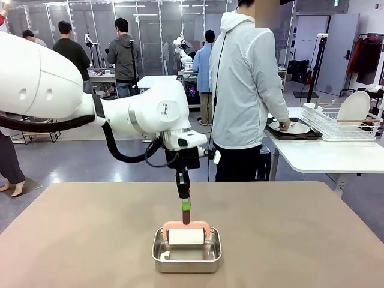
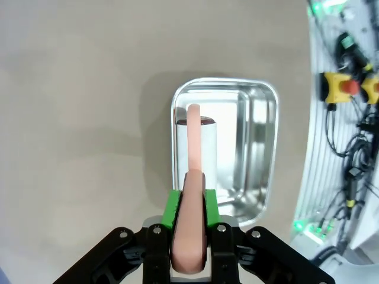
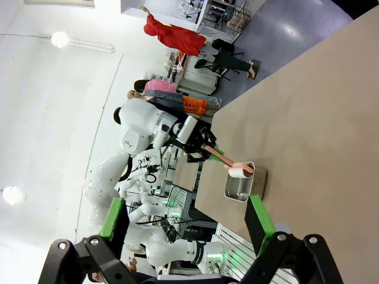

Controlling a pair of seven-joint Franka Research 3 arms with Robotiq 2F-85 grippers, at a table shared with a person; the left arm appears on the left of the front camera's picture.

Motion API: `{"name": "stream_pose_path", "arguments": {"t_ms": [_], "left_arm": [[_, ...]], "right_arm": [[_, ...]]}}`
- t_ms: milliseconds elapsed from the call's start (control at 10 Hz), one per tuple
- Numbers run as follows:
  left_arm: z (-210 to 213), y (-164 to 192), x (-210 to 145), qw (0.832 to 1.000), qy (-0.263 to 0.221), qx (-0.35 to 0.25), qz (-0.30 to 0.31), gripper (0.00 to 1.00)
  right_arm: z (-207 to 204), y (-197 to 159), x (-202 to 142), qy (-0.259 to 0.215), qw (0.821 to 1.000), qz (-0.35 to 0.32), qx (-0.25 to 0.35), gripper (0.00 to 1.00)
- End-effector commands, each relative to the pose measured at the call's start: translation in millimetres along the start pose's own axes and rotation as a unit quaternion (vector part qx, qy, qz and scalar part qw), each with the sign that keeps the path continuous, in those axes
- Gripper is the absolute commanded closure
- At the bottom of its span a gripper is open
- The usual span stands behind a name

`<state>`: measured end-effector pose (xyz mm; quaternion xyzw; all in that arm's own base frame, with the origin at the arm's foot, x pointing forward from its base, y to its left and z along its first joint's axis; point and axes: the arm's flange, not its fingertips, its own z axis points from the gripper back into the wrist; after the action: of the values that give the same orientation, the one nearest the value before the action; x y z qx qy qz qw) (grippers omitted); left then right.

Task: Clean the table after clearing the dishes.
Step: When the right (or left) Handle tray is removed, use the right hand (or left hand) to clean the right (or left) side of the table with the Lint Roller.

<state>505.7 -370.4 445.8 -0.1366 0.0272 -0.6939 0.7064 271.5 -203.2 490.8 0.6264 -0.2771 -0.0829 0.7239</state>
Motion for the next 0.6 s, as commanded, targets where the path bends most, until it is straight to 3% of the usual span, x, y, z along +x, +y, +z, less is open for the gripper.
{"name": "stream_pose_path", "arguments": {"t_ms": [0,200,300,400,500], "left_arm": [[47,-11,-6,0.998,-0.015,-0.008,0.065,1.0],[90,-18,-35,0.984,-0.074,0.019,0.163,1.0],[109,-22,-61,0.966,-0.104,0.04,0.231,1.0],[120,-25,-95,0.939,-0.138,0.061,0.311,1.0],[125,-29,-136,0.899,-0.189,0.086,0.385,1.0]], "right_arm": [[0,4,1,0.0,1.0,0.005,0.004,0.0],[0,4,1,0.0,1.0,0.005,0.004,0.0],[0,4,1,0.0,1.0,0.005,0.004,0.0],[0,4,1,0.0,1.0,0.005,0.004,0.0],[0,4,1,0.0,1.0,0.005,0.004,0.0]]}}
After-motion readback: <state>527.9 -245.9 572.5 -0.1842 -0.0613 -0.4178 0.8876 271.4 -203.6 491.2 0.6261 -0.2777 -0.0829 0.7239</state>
